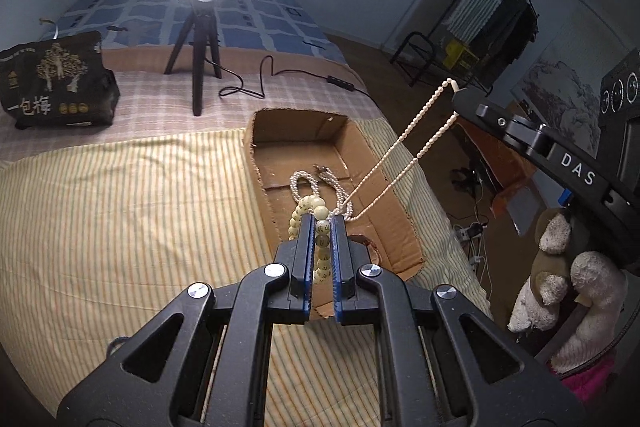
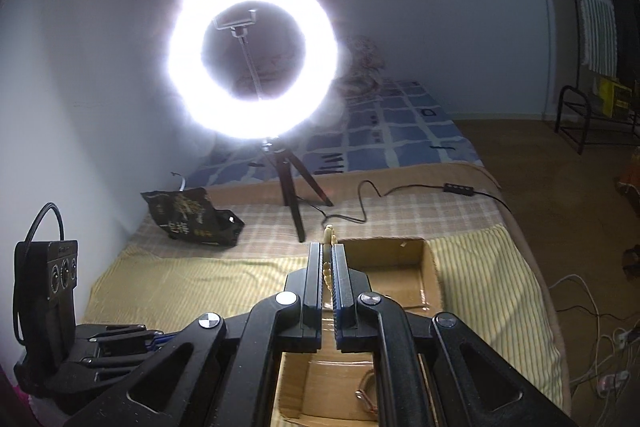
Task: Organize jewelry
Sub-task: 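Lift and carry the bracelet with the left tool while the right tool carries the pearl strand to the box, then lower and release the bracelet with the left tool while the right tool releases the pearl strand into the box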
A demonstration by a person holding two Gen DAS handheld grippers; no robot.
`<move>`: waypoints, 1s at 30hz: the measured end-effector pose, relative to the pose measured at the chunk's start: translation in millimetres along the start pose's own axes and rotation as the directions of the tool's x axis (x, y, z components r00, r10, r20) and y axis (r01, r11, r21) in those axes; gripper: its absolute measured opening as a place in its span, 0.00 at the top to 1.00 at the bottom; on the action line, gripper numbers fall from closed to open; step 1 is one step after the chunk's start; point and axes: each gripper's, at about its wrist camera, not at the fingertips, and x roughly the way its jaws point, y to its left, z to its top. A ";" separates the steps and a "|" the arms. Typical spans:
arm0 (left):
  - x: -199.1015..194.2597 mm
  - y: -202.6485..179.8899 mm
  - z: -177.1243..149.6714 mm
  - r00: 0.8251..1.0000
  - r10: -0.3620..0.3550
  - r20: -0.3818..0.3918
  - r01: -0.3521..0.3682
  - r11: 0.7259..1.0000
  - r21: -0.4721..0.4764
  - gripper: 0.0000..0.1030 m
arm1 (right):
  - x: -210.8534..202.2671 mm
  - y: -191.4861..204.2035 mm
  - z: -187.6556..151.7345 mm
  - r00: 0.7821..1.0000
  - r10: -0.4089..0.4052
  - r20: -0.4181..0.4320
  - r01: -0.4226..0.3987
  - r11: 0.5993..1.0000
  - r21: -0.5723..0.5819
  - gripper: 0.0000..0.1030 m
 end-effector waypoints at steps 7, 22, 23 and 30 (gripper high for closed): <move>22.7 -15.4 -2.8 0.999 -0.005 -0.035 0.005 1.000 0.020 0.95 | 12.1 -25.5 -5.9 0.999 -0.036 -0.037 0.037 0.999 0.027 0.99; 68.5 -24.2 -15.9 0.991 0.027 -0.130 -0.020 0.998 0.052 0.95 | 44.7 -50.4 -25.3 0.988 -0.059 -0.144 0.069 0.996 0.062 0.99; 70.0 -23.7 -16.5 0.991 0.028 -0.134 -0.021 0.998 0.053 0.95 | 46.6 -51.1 -26.6 0.987 -0.059 -0.151 0.069 0.996 0.063 0.99; 73.5 -19.9 -17.6 0.989 0.042 -0.140 -0.033 0.997 0.065 0.95 | 54.1 -52.6 -32.4 0.982 -0.064 -0.175 0.076 0.995 0.063 0.95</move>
